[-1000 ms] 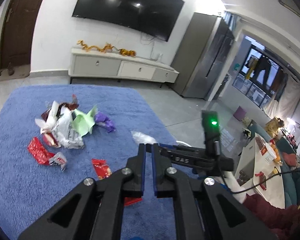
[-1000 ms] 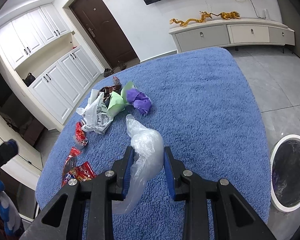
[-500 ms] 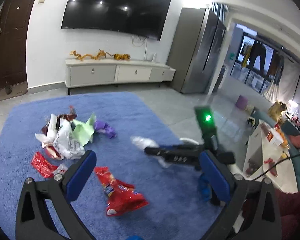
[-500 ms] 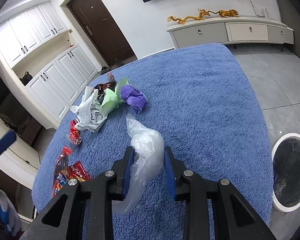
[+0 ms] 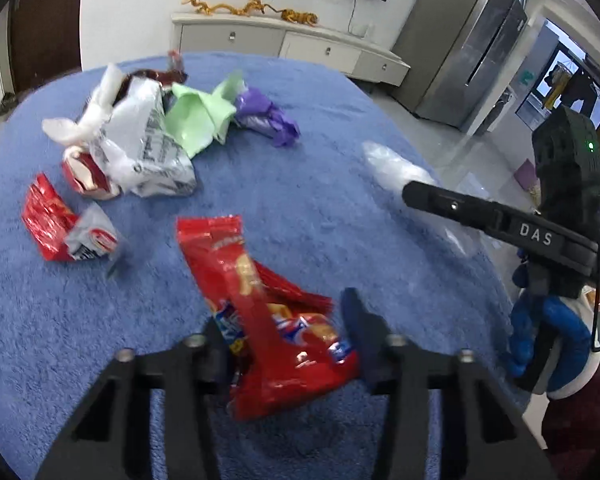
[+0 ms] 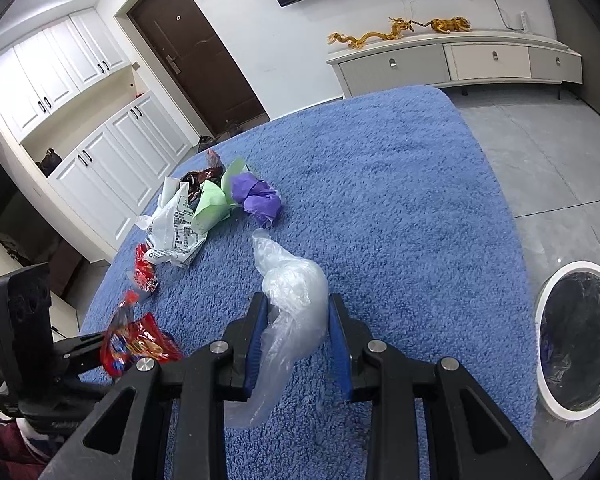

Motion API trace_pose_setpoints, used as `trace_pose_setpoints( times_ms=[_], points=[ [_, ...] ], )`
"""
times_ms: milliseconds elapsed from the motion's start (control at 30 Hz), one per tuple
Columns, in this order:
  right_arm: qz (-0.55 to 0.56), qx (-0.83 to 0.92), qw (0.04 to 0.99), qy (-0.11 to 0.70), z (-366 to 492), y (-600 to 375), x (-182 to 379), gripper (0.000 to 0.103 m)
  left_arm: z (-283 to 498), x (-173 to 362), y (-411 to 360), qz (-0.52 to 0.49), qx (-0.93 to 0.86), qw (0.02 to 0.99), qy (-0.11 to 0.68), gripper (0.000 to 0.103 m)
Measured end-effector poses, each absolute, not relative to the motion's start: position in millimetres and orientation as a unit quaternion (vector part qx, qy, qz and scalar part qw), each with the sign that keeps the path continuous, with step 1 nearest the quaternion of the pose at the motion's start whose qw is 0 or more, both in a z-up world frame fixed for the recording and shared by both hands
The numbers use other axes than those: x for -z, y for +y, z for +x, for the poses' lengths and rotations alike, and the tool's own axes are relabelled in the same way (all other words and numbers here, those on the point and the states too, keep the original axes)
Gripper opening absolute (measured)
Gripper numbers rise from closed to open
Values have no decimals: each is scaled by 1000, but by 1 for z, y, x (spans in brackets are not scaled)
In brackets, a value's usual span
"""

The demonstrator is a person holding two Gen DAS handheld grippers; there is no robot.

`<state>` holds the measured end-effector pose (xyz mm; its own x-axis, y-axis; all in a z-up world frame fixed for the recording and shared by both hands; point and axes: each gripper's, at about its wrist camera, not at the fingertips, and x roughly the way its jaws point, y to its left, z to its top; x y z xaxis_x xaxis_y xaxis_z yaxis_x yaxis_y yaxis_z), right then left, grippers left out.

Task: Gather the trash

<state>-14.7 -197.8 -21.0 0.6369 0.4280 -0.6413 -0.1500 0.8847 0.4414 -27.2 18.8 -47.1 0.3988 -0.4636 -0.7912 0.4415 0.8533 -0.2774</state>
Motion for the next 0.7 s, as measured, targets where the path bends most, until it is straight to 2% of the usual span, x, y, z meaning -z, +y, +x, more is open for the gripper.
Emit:
trace_pose_setpoints(
  times_ms=[167,333,567,700],
  points=[
    [184,-155,891,384,-16,-211,17,29,-25,26,21,-25,282,845,453,38],
    [205,-128,901,361,-20,-247,9,29,-7,0,-19,-15,324,840,435,38],
    [227,-29,912,339,-45,-346,14,29,30,-29,-153,6,417,803,425,38],
    [243,44,905,346,-61,-408,36,29,50,-21,-248,22,457,769,446,40]
  ],
)
